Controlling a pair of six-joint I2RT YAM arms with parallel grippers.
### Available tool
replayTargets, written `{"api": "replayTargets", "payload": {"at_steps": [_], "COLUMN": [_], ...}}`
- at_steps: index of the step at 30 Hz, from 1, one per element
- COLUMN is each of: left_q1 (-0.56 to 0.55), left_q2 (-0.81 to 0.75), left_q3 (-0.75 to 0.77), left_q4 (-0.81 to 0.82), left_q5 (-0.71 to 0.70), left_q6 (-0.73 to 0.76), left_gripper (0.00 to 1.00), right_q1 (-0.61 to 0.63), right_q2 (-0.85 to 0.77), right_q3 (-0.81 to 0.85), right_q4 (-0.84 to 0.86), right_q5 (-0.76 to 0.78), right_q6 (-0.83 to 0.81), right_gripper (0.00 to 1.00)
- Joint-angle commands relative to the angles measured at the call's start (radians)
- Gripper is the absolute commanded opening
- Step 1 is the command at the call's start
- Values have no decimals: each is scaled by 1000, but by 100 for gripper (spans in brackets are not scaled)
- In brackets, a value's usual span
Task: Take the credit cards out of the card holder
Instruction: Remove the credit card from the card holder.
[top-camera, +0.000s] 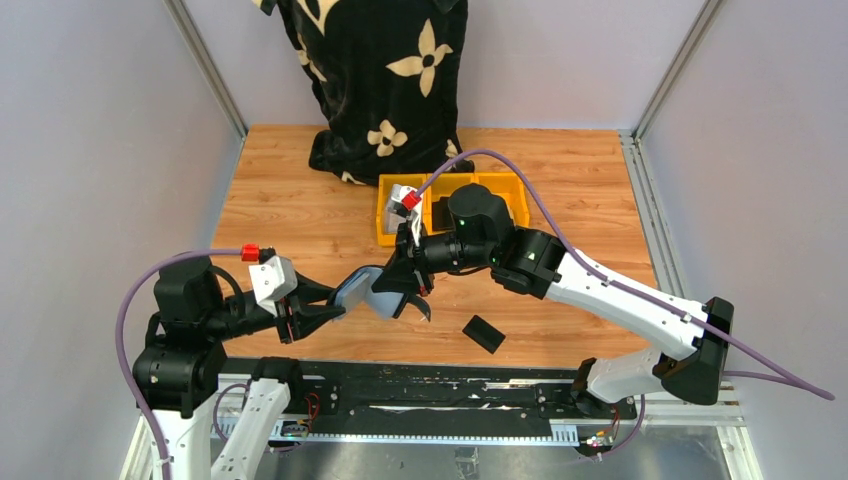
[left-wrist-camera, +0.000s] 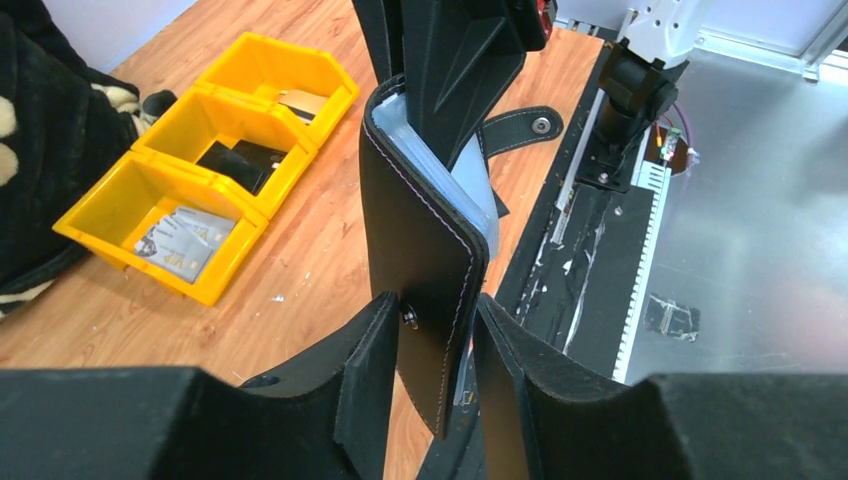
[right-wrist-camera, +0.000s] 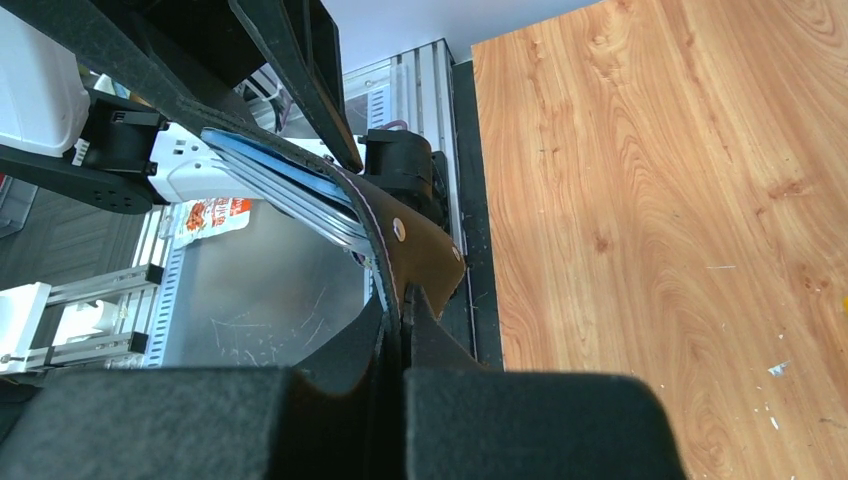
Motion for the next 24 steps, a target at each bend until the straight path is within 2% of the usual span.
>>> {"api": "replayTargets", "payload": {"at_steps": [1, 6, 20, 24], "left_q1": [-6, -6, -6, -6], "left_q2": [1, -4, -13, -14], "left_q3": [17, 22, 10, 11], "left_q4": [-19, -29, -30, -30], "left_q5": [9, 74, 80, 75], "left_q6": [19, 22, 27, 28], "left_gripper": [39, 41, 39, 41], "right_q1": [12, 11, 11, 11], "right_q2": [-16, 6, 46, 51], "right_q3": [10, 33, 72, 76], "right_q4": [44, 33, 21, 32], "right_q5": [-44, -39, -71, -93], "right_q6": [37, 65, 101, 114], "right_gripper": [0, 0, 0, 0]}}
